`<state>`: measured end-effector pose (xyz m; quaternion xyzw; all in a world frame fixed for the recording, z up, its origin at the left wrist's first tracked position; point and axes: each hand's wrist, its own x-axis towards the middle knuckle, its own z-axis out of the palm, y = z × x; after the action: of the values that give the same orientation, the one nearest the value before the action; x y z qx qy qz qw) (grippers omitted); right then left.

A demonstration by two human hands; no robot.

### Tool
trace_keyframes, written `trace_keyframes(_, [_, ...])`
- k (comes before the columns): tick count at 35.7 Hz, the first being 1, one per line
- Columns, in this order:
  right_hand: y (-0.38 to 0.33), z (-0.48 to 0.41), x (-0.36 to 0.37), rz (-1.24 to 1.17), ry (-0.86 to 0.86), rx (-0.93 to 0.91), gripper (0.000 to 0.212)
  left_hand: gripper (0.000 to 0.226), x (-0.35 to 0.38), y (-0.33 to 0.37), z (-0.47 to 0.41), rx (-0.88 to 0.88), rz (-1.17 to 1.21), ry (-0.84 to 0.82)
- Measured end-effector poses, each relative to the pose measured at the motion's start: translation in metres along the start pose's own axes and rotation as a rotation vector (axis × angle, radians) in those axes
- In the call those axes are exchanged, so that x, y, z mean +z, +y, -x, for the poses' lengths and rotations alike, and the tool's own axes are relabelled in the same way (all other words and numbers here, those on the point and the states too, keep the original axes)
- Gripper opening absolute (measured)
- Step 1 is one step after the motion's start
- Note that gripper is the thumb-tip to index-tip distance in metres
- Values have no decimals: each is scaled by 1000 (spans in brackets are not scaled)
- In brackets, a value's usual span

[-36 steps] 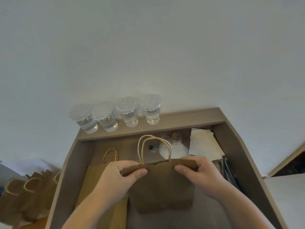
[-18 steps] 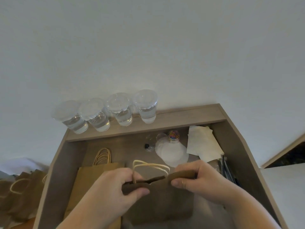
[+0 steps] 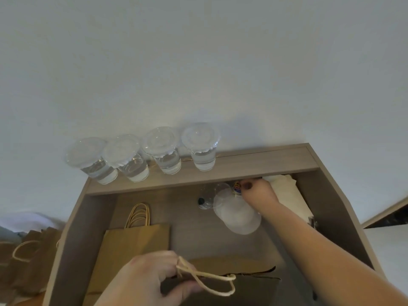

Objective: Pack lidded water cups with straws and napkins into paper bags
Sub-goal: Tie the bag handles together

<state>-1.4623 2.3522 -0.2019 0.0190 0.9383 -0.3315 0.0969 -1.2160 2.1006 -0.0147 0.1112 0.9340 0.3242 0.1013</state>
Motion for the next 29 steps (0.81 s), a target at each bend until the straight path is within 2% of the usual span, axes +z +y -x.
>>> trace_keyframes(4, [-3,-11,4,111,-26,11,37,17,2,3,-1,43,-38,35])
trace_keyframes(9, [-11,-12,5,195,11,5,27,18,0,-2,-6,40,-49,43])
trace_keyframes(13, [-11,-11,7,170,22,12,34,25,2,-6,-6,14,-65,41])
trace_keyframes(20, [-7,-15,7,113,74,52,29,25,1,-7,-5,5,-44,16])
trace_keyframes(24, [-9,-4,1,126,123,-14,24,26,0,-9,-4,10,-75,26])
trace_keyframes(27, [-12,21,-8,37,100,-59,15,39,6,-12,1,25,-102,39])
trace_keyframes(29, [-12,52,-13,-14,8,-84,9,61,8,-15,12,-16,-171,51])
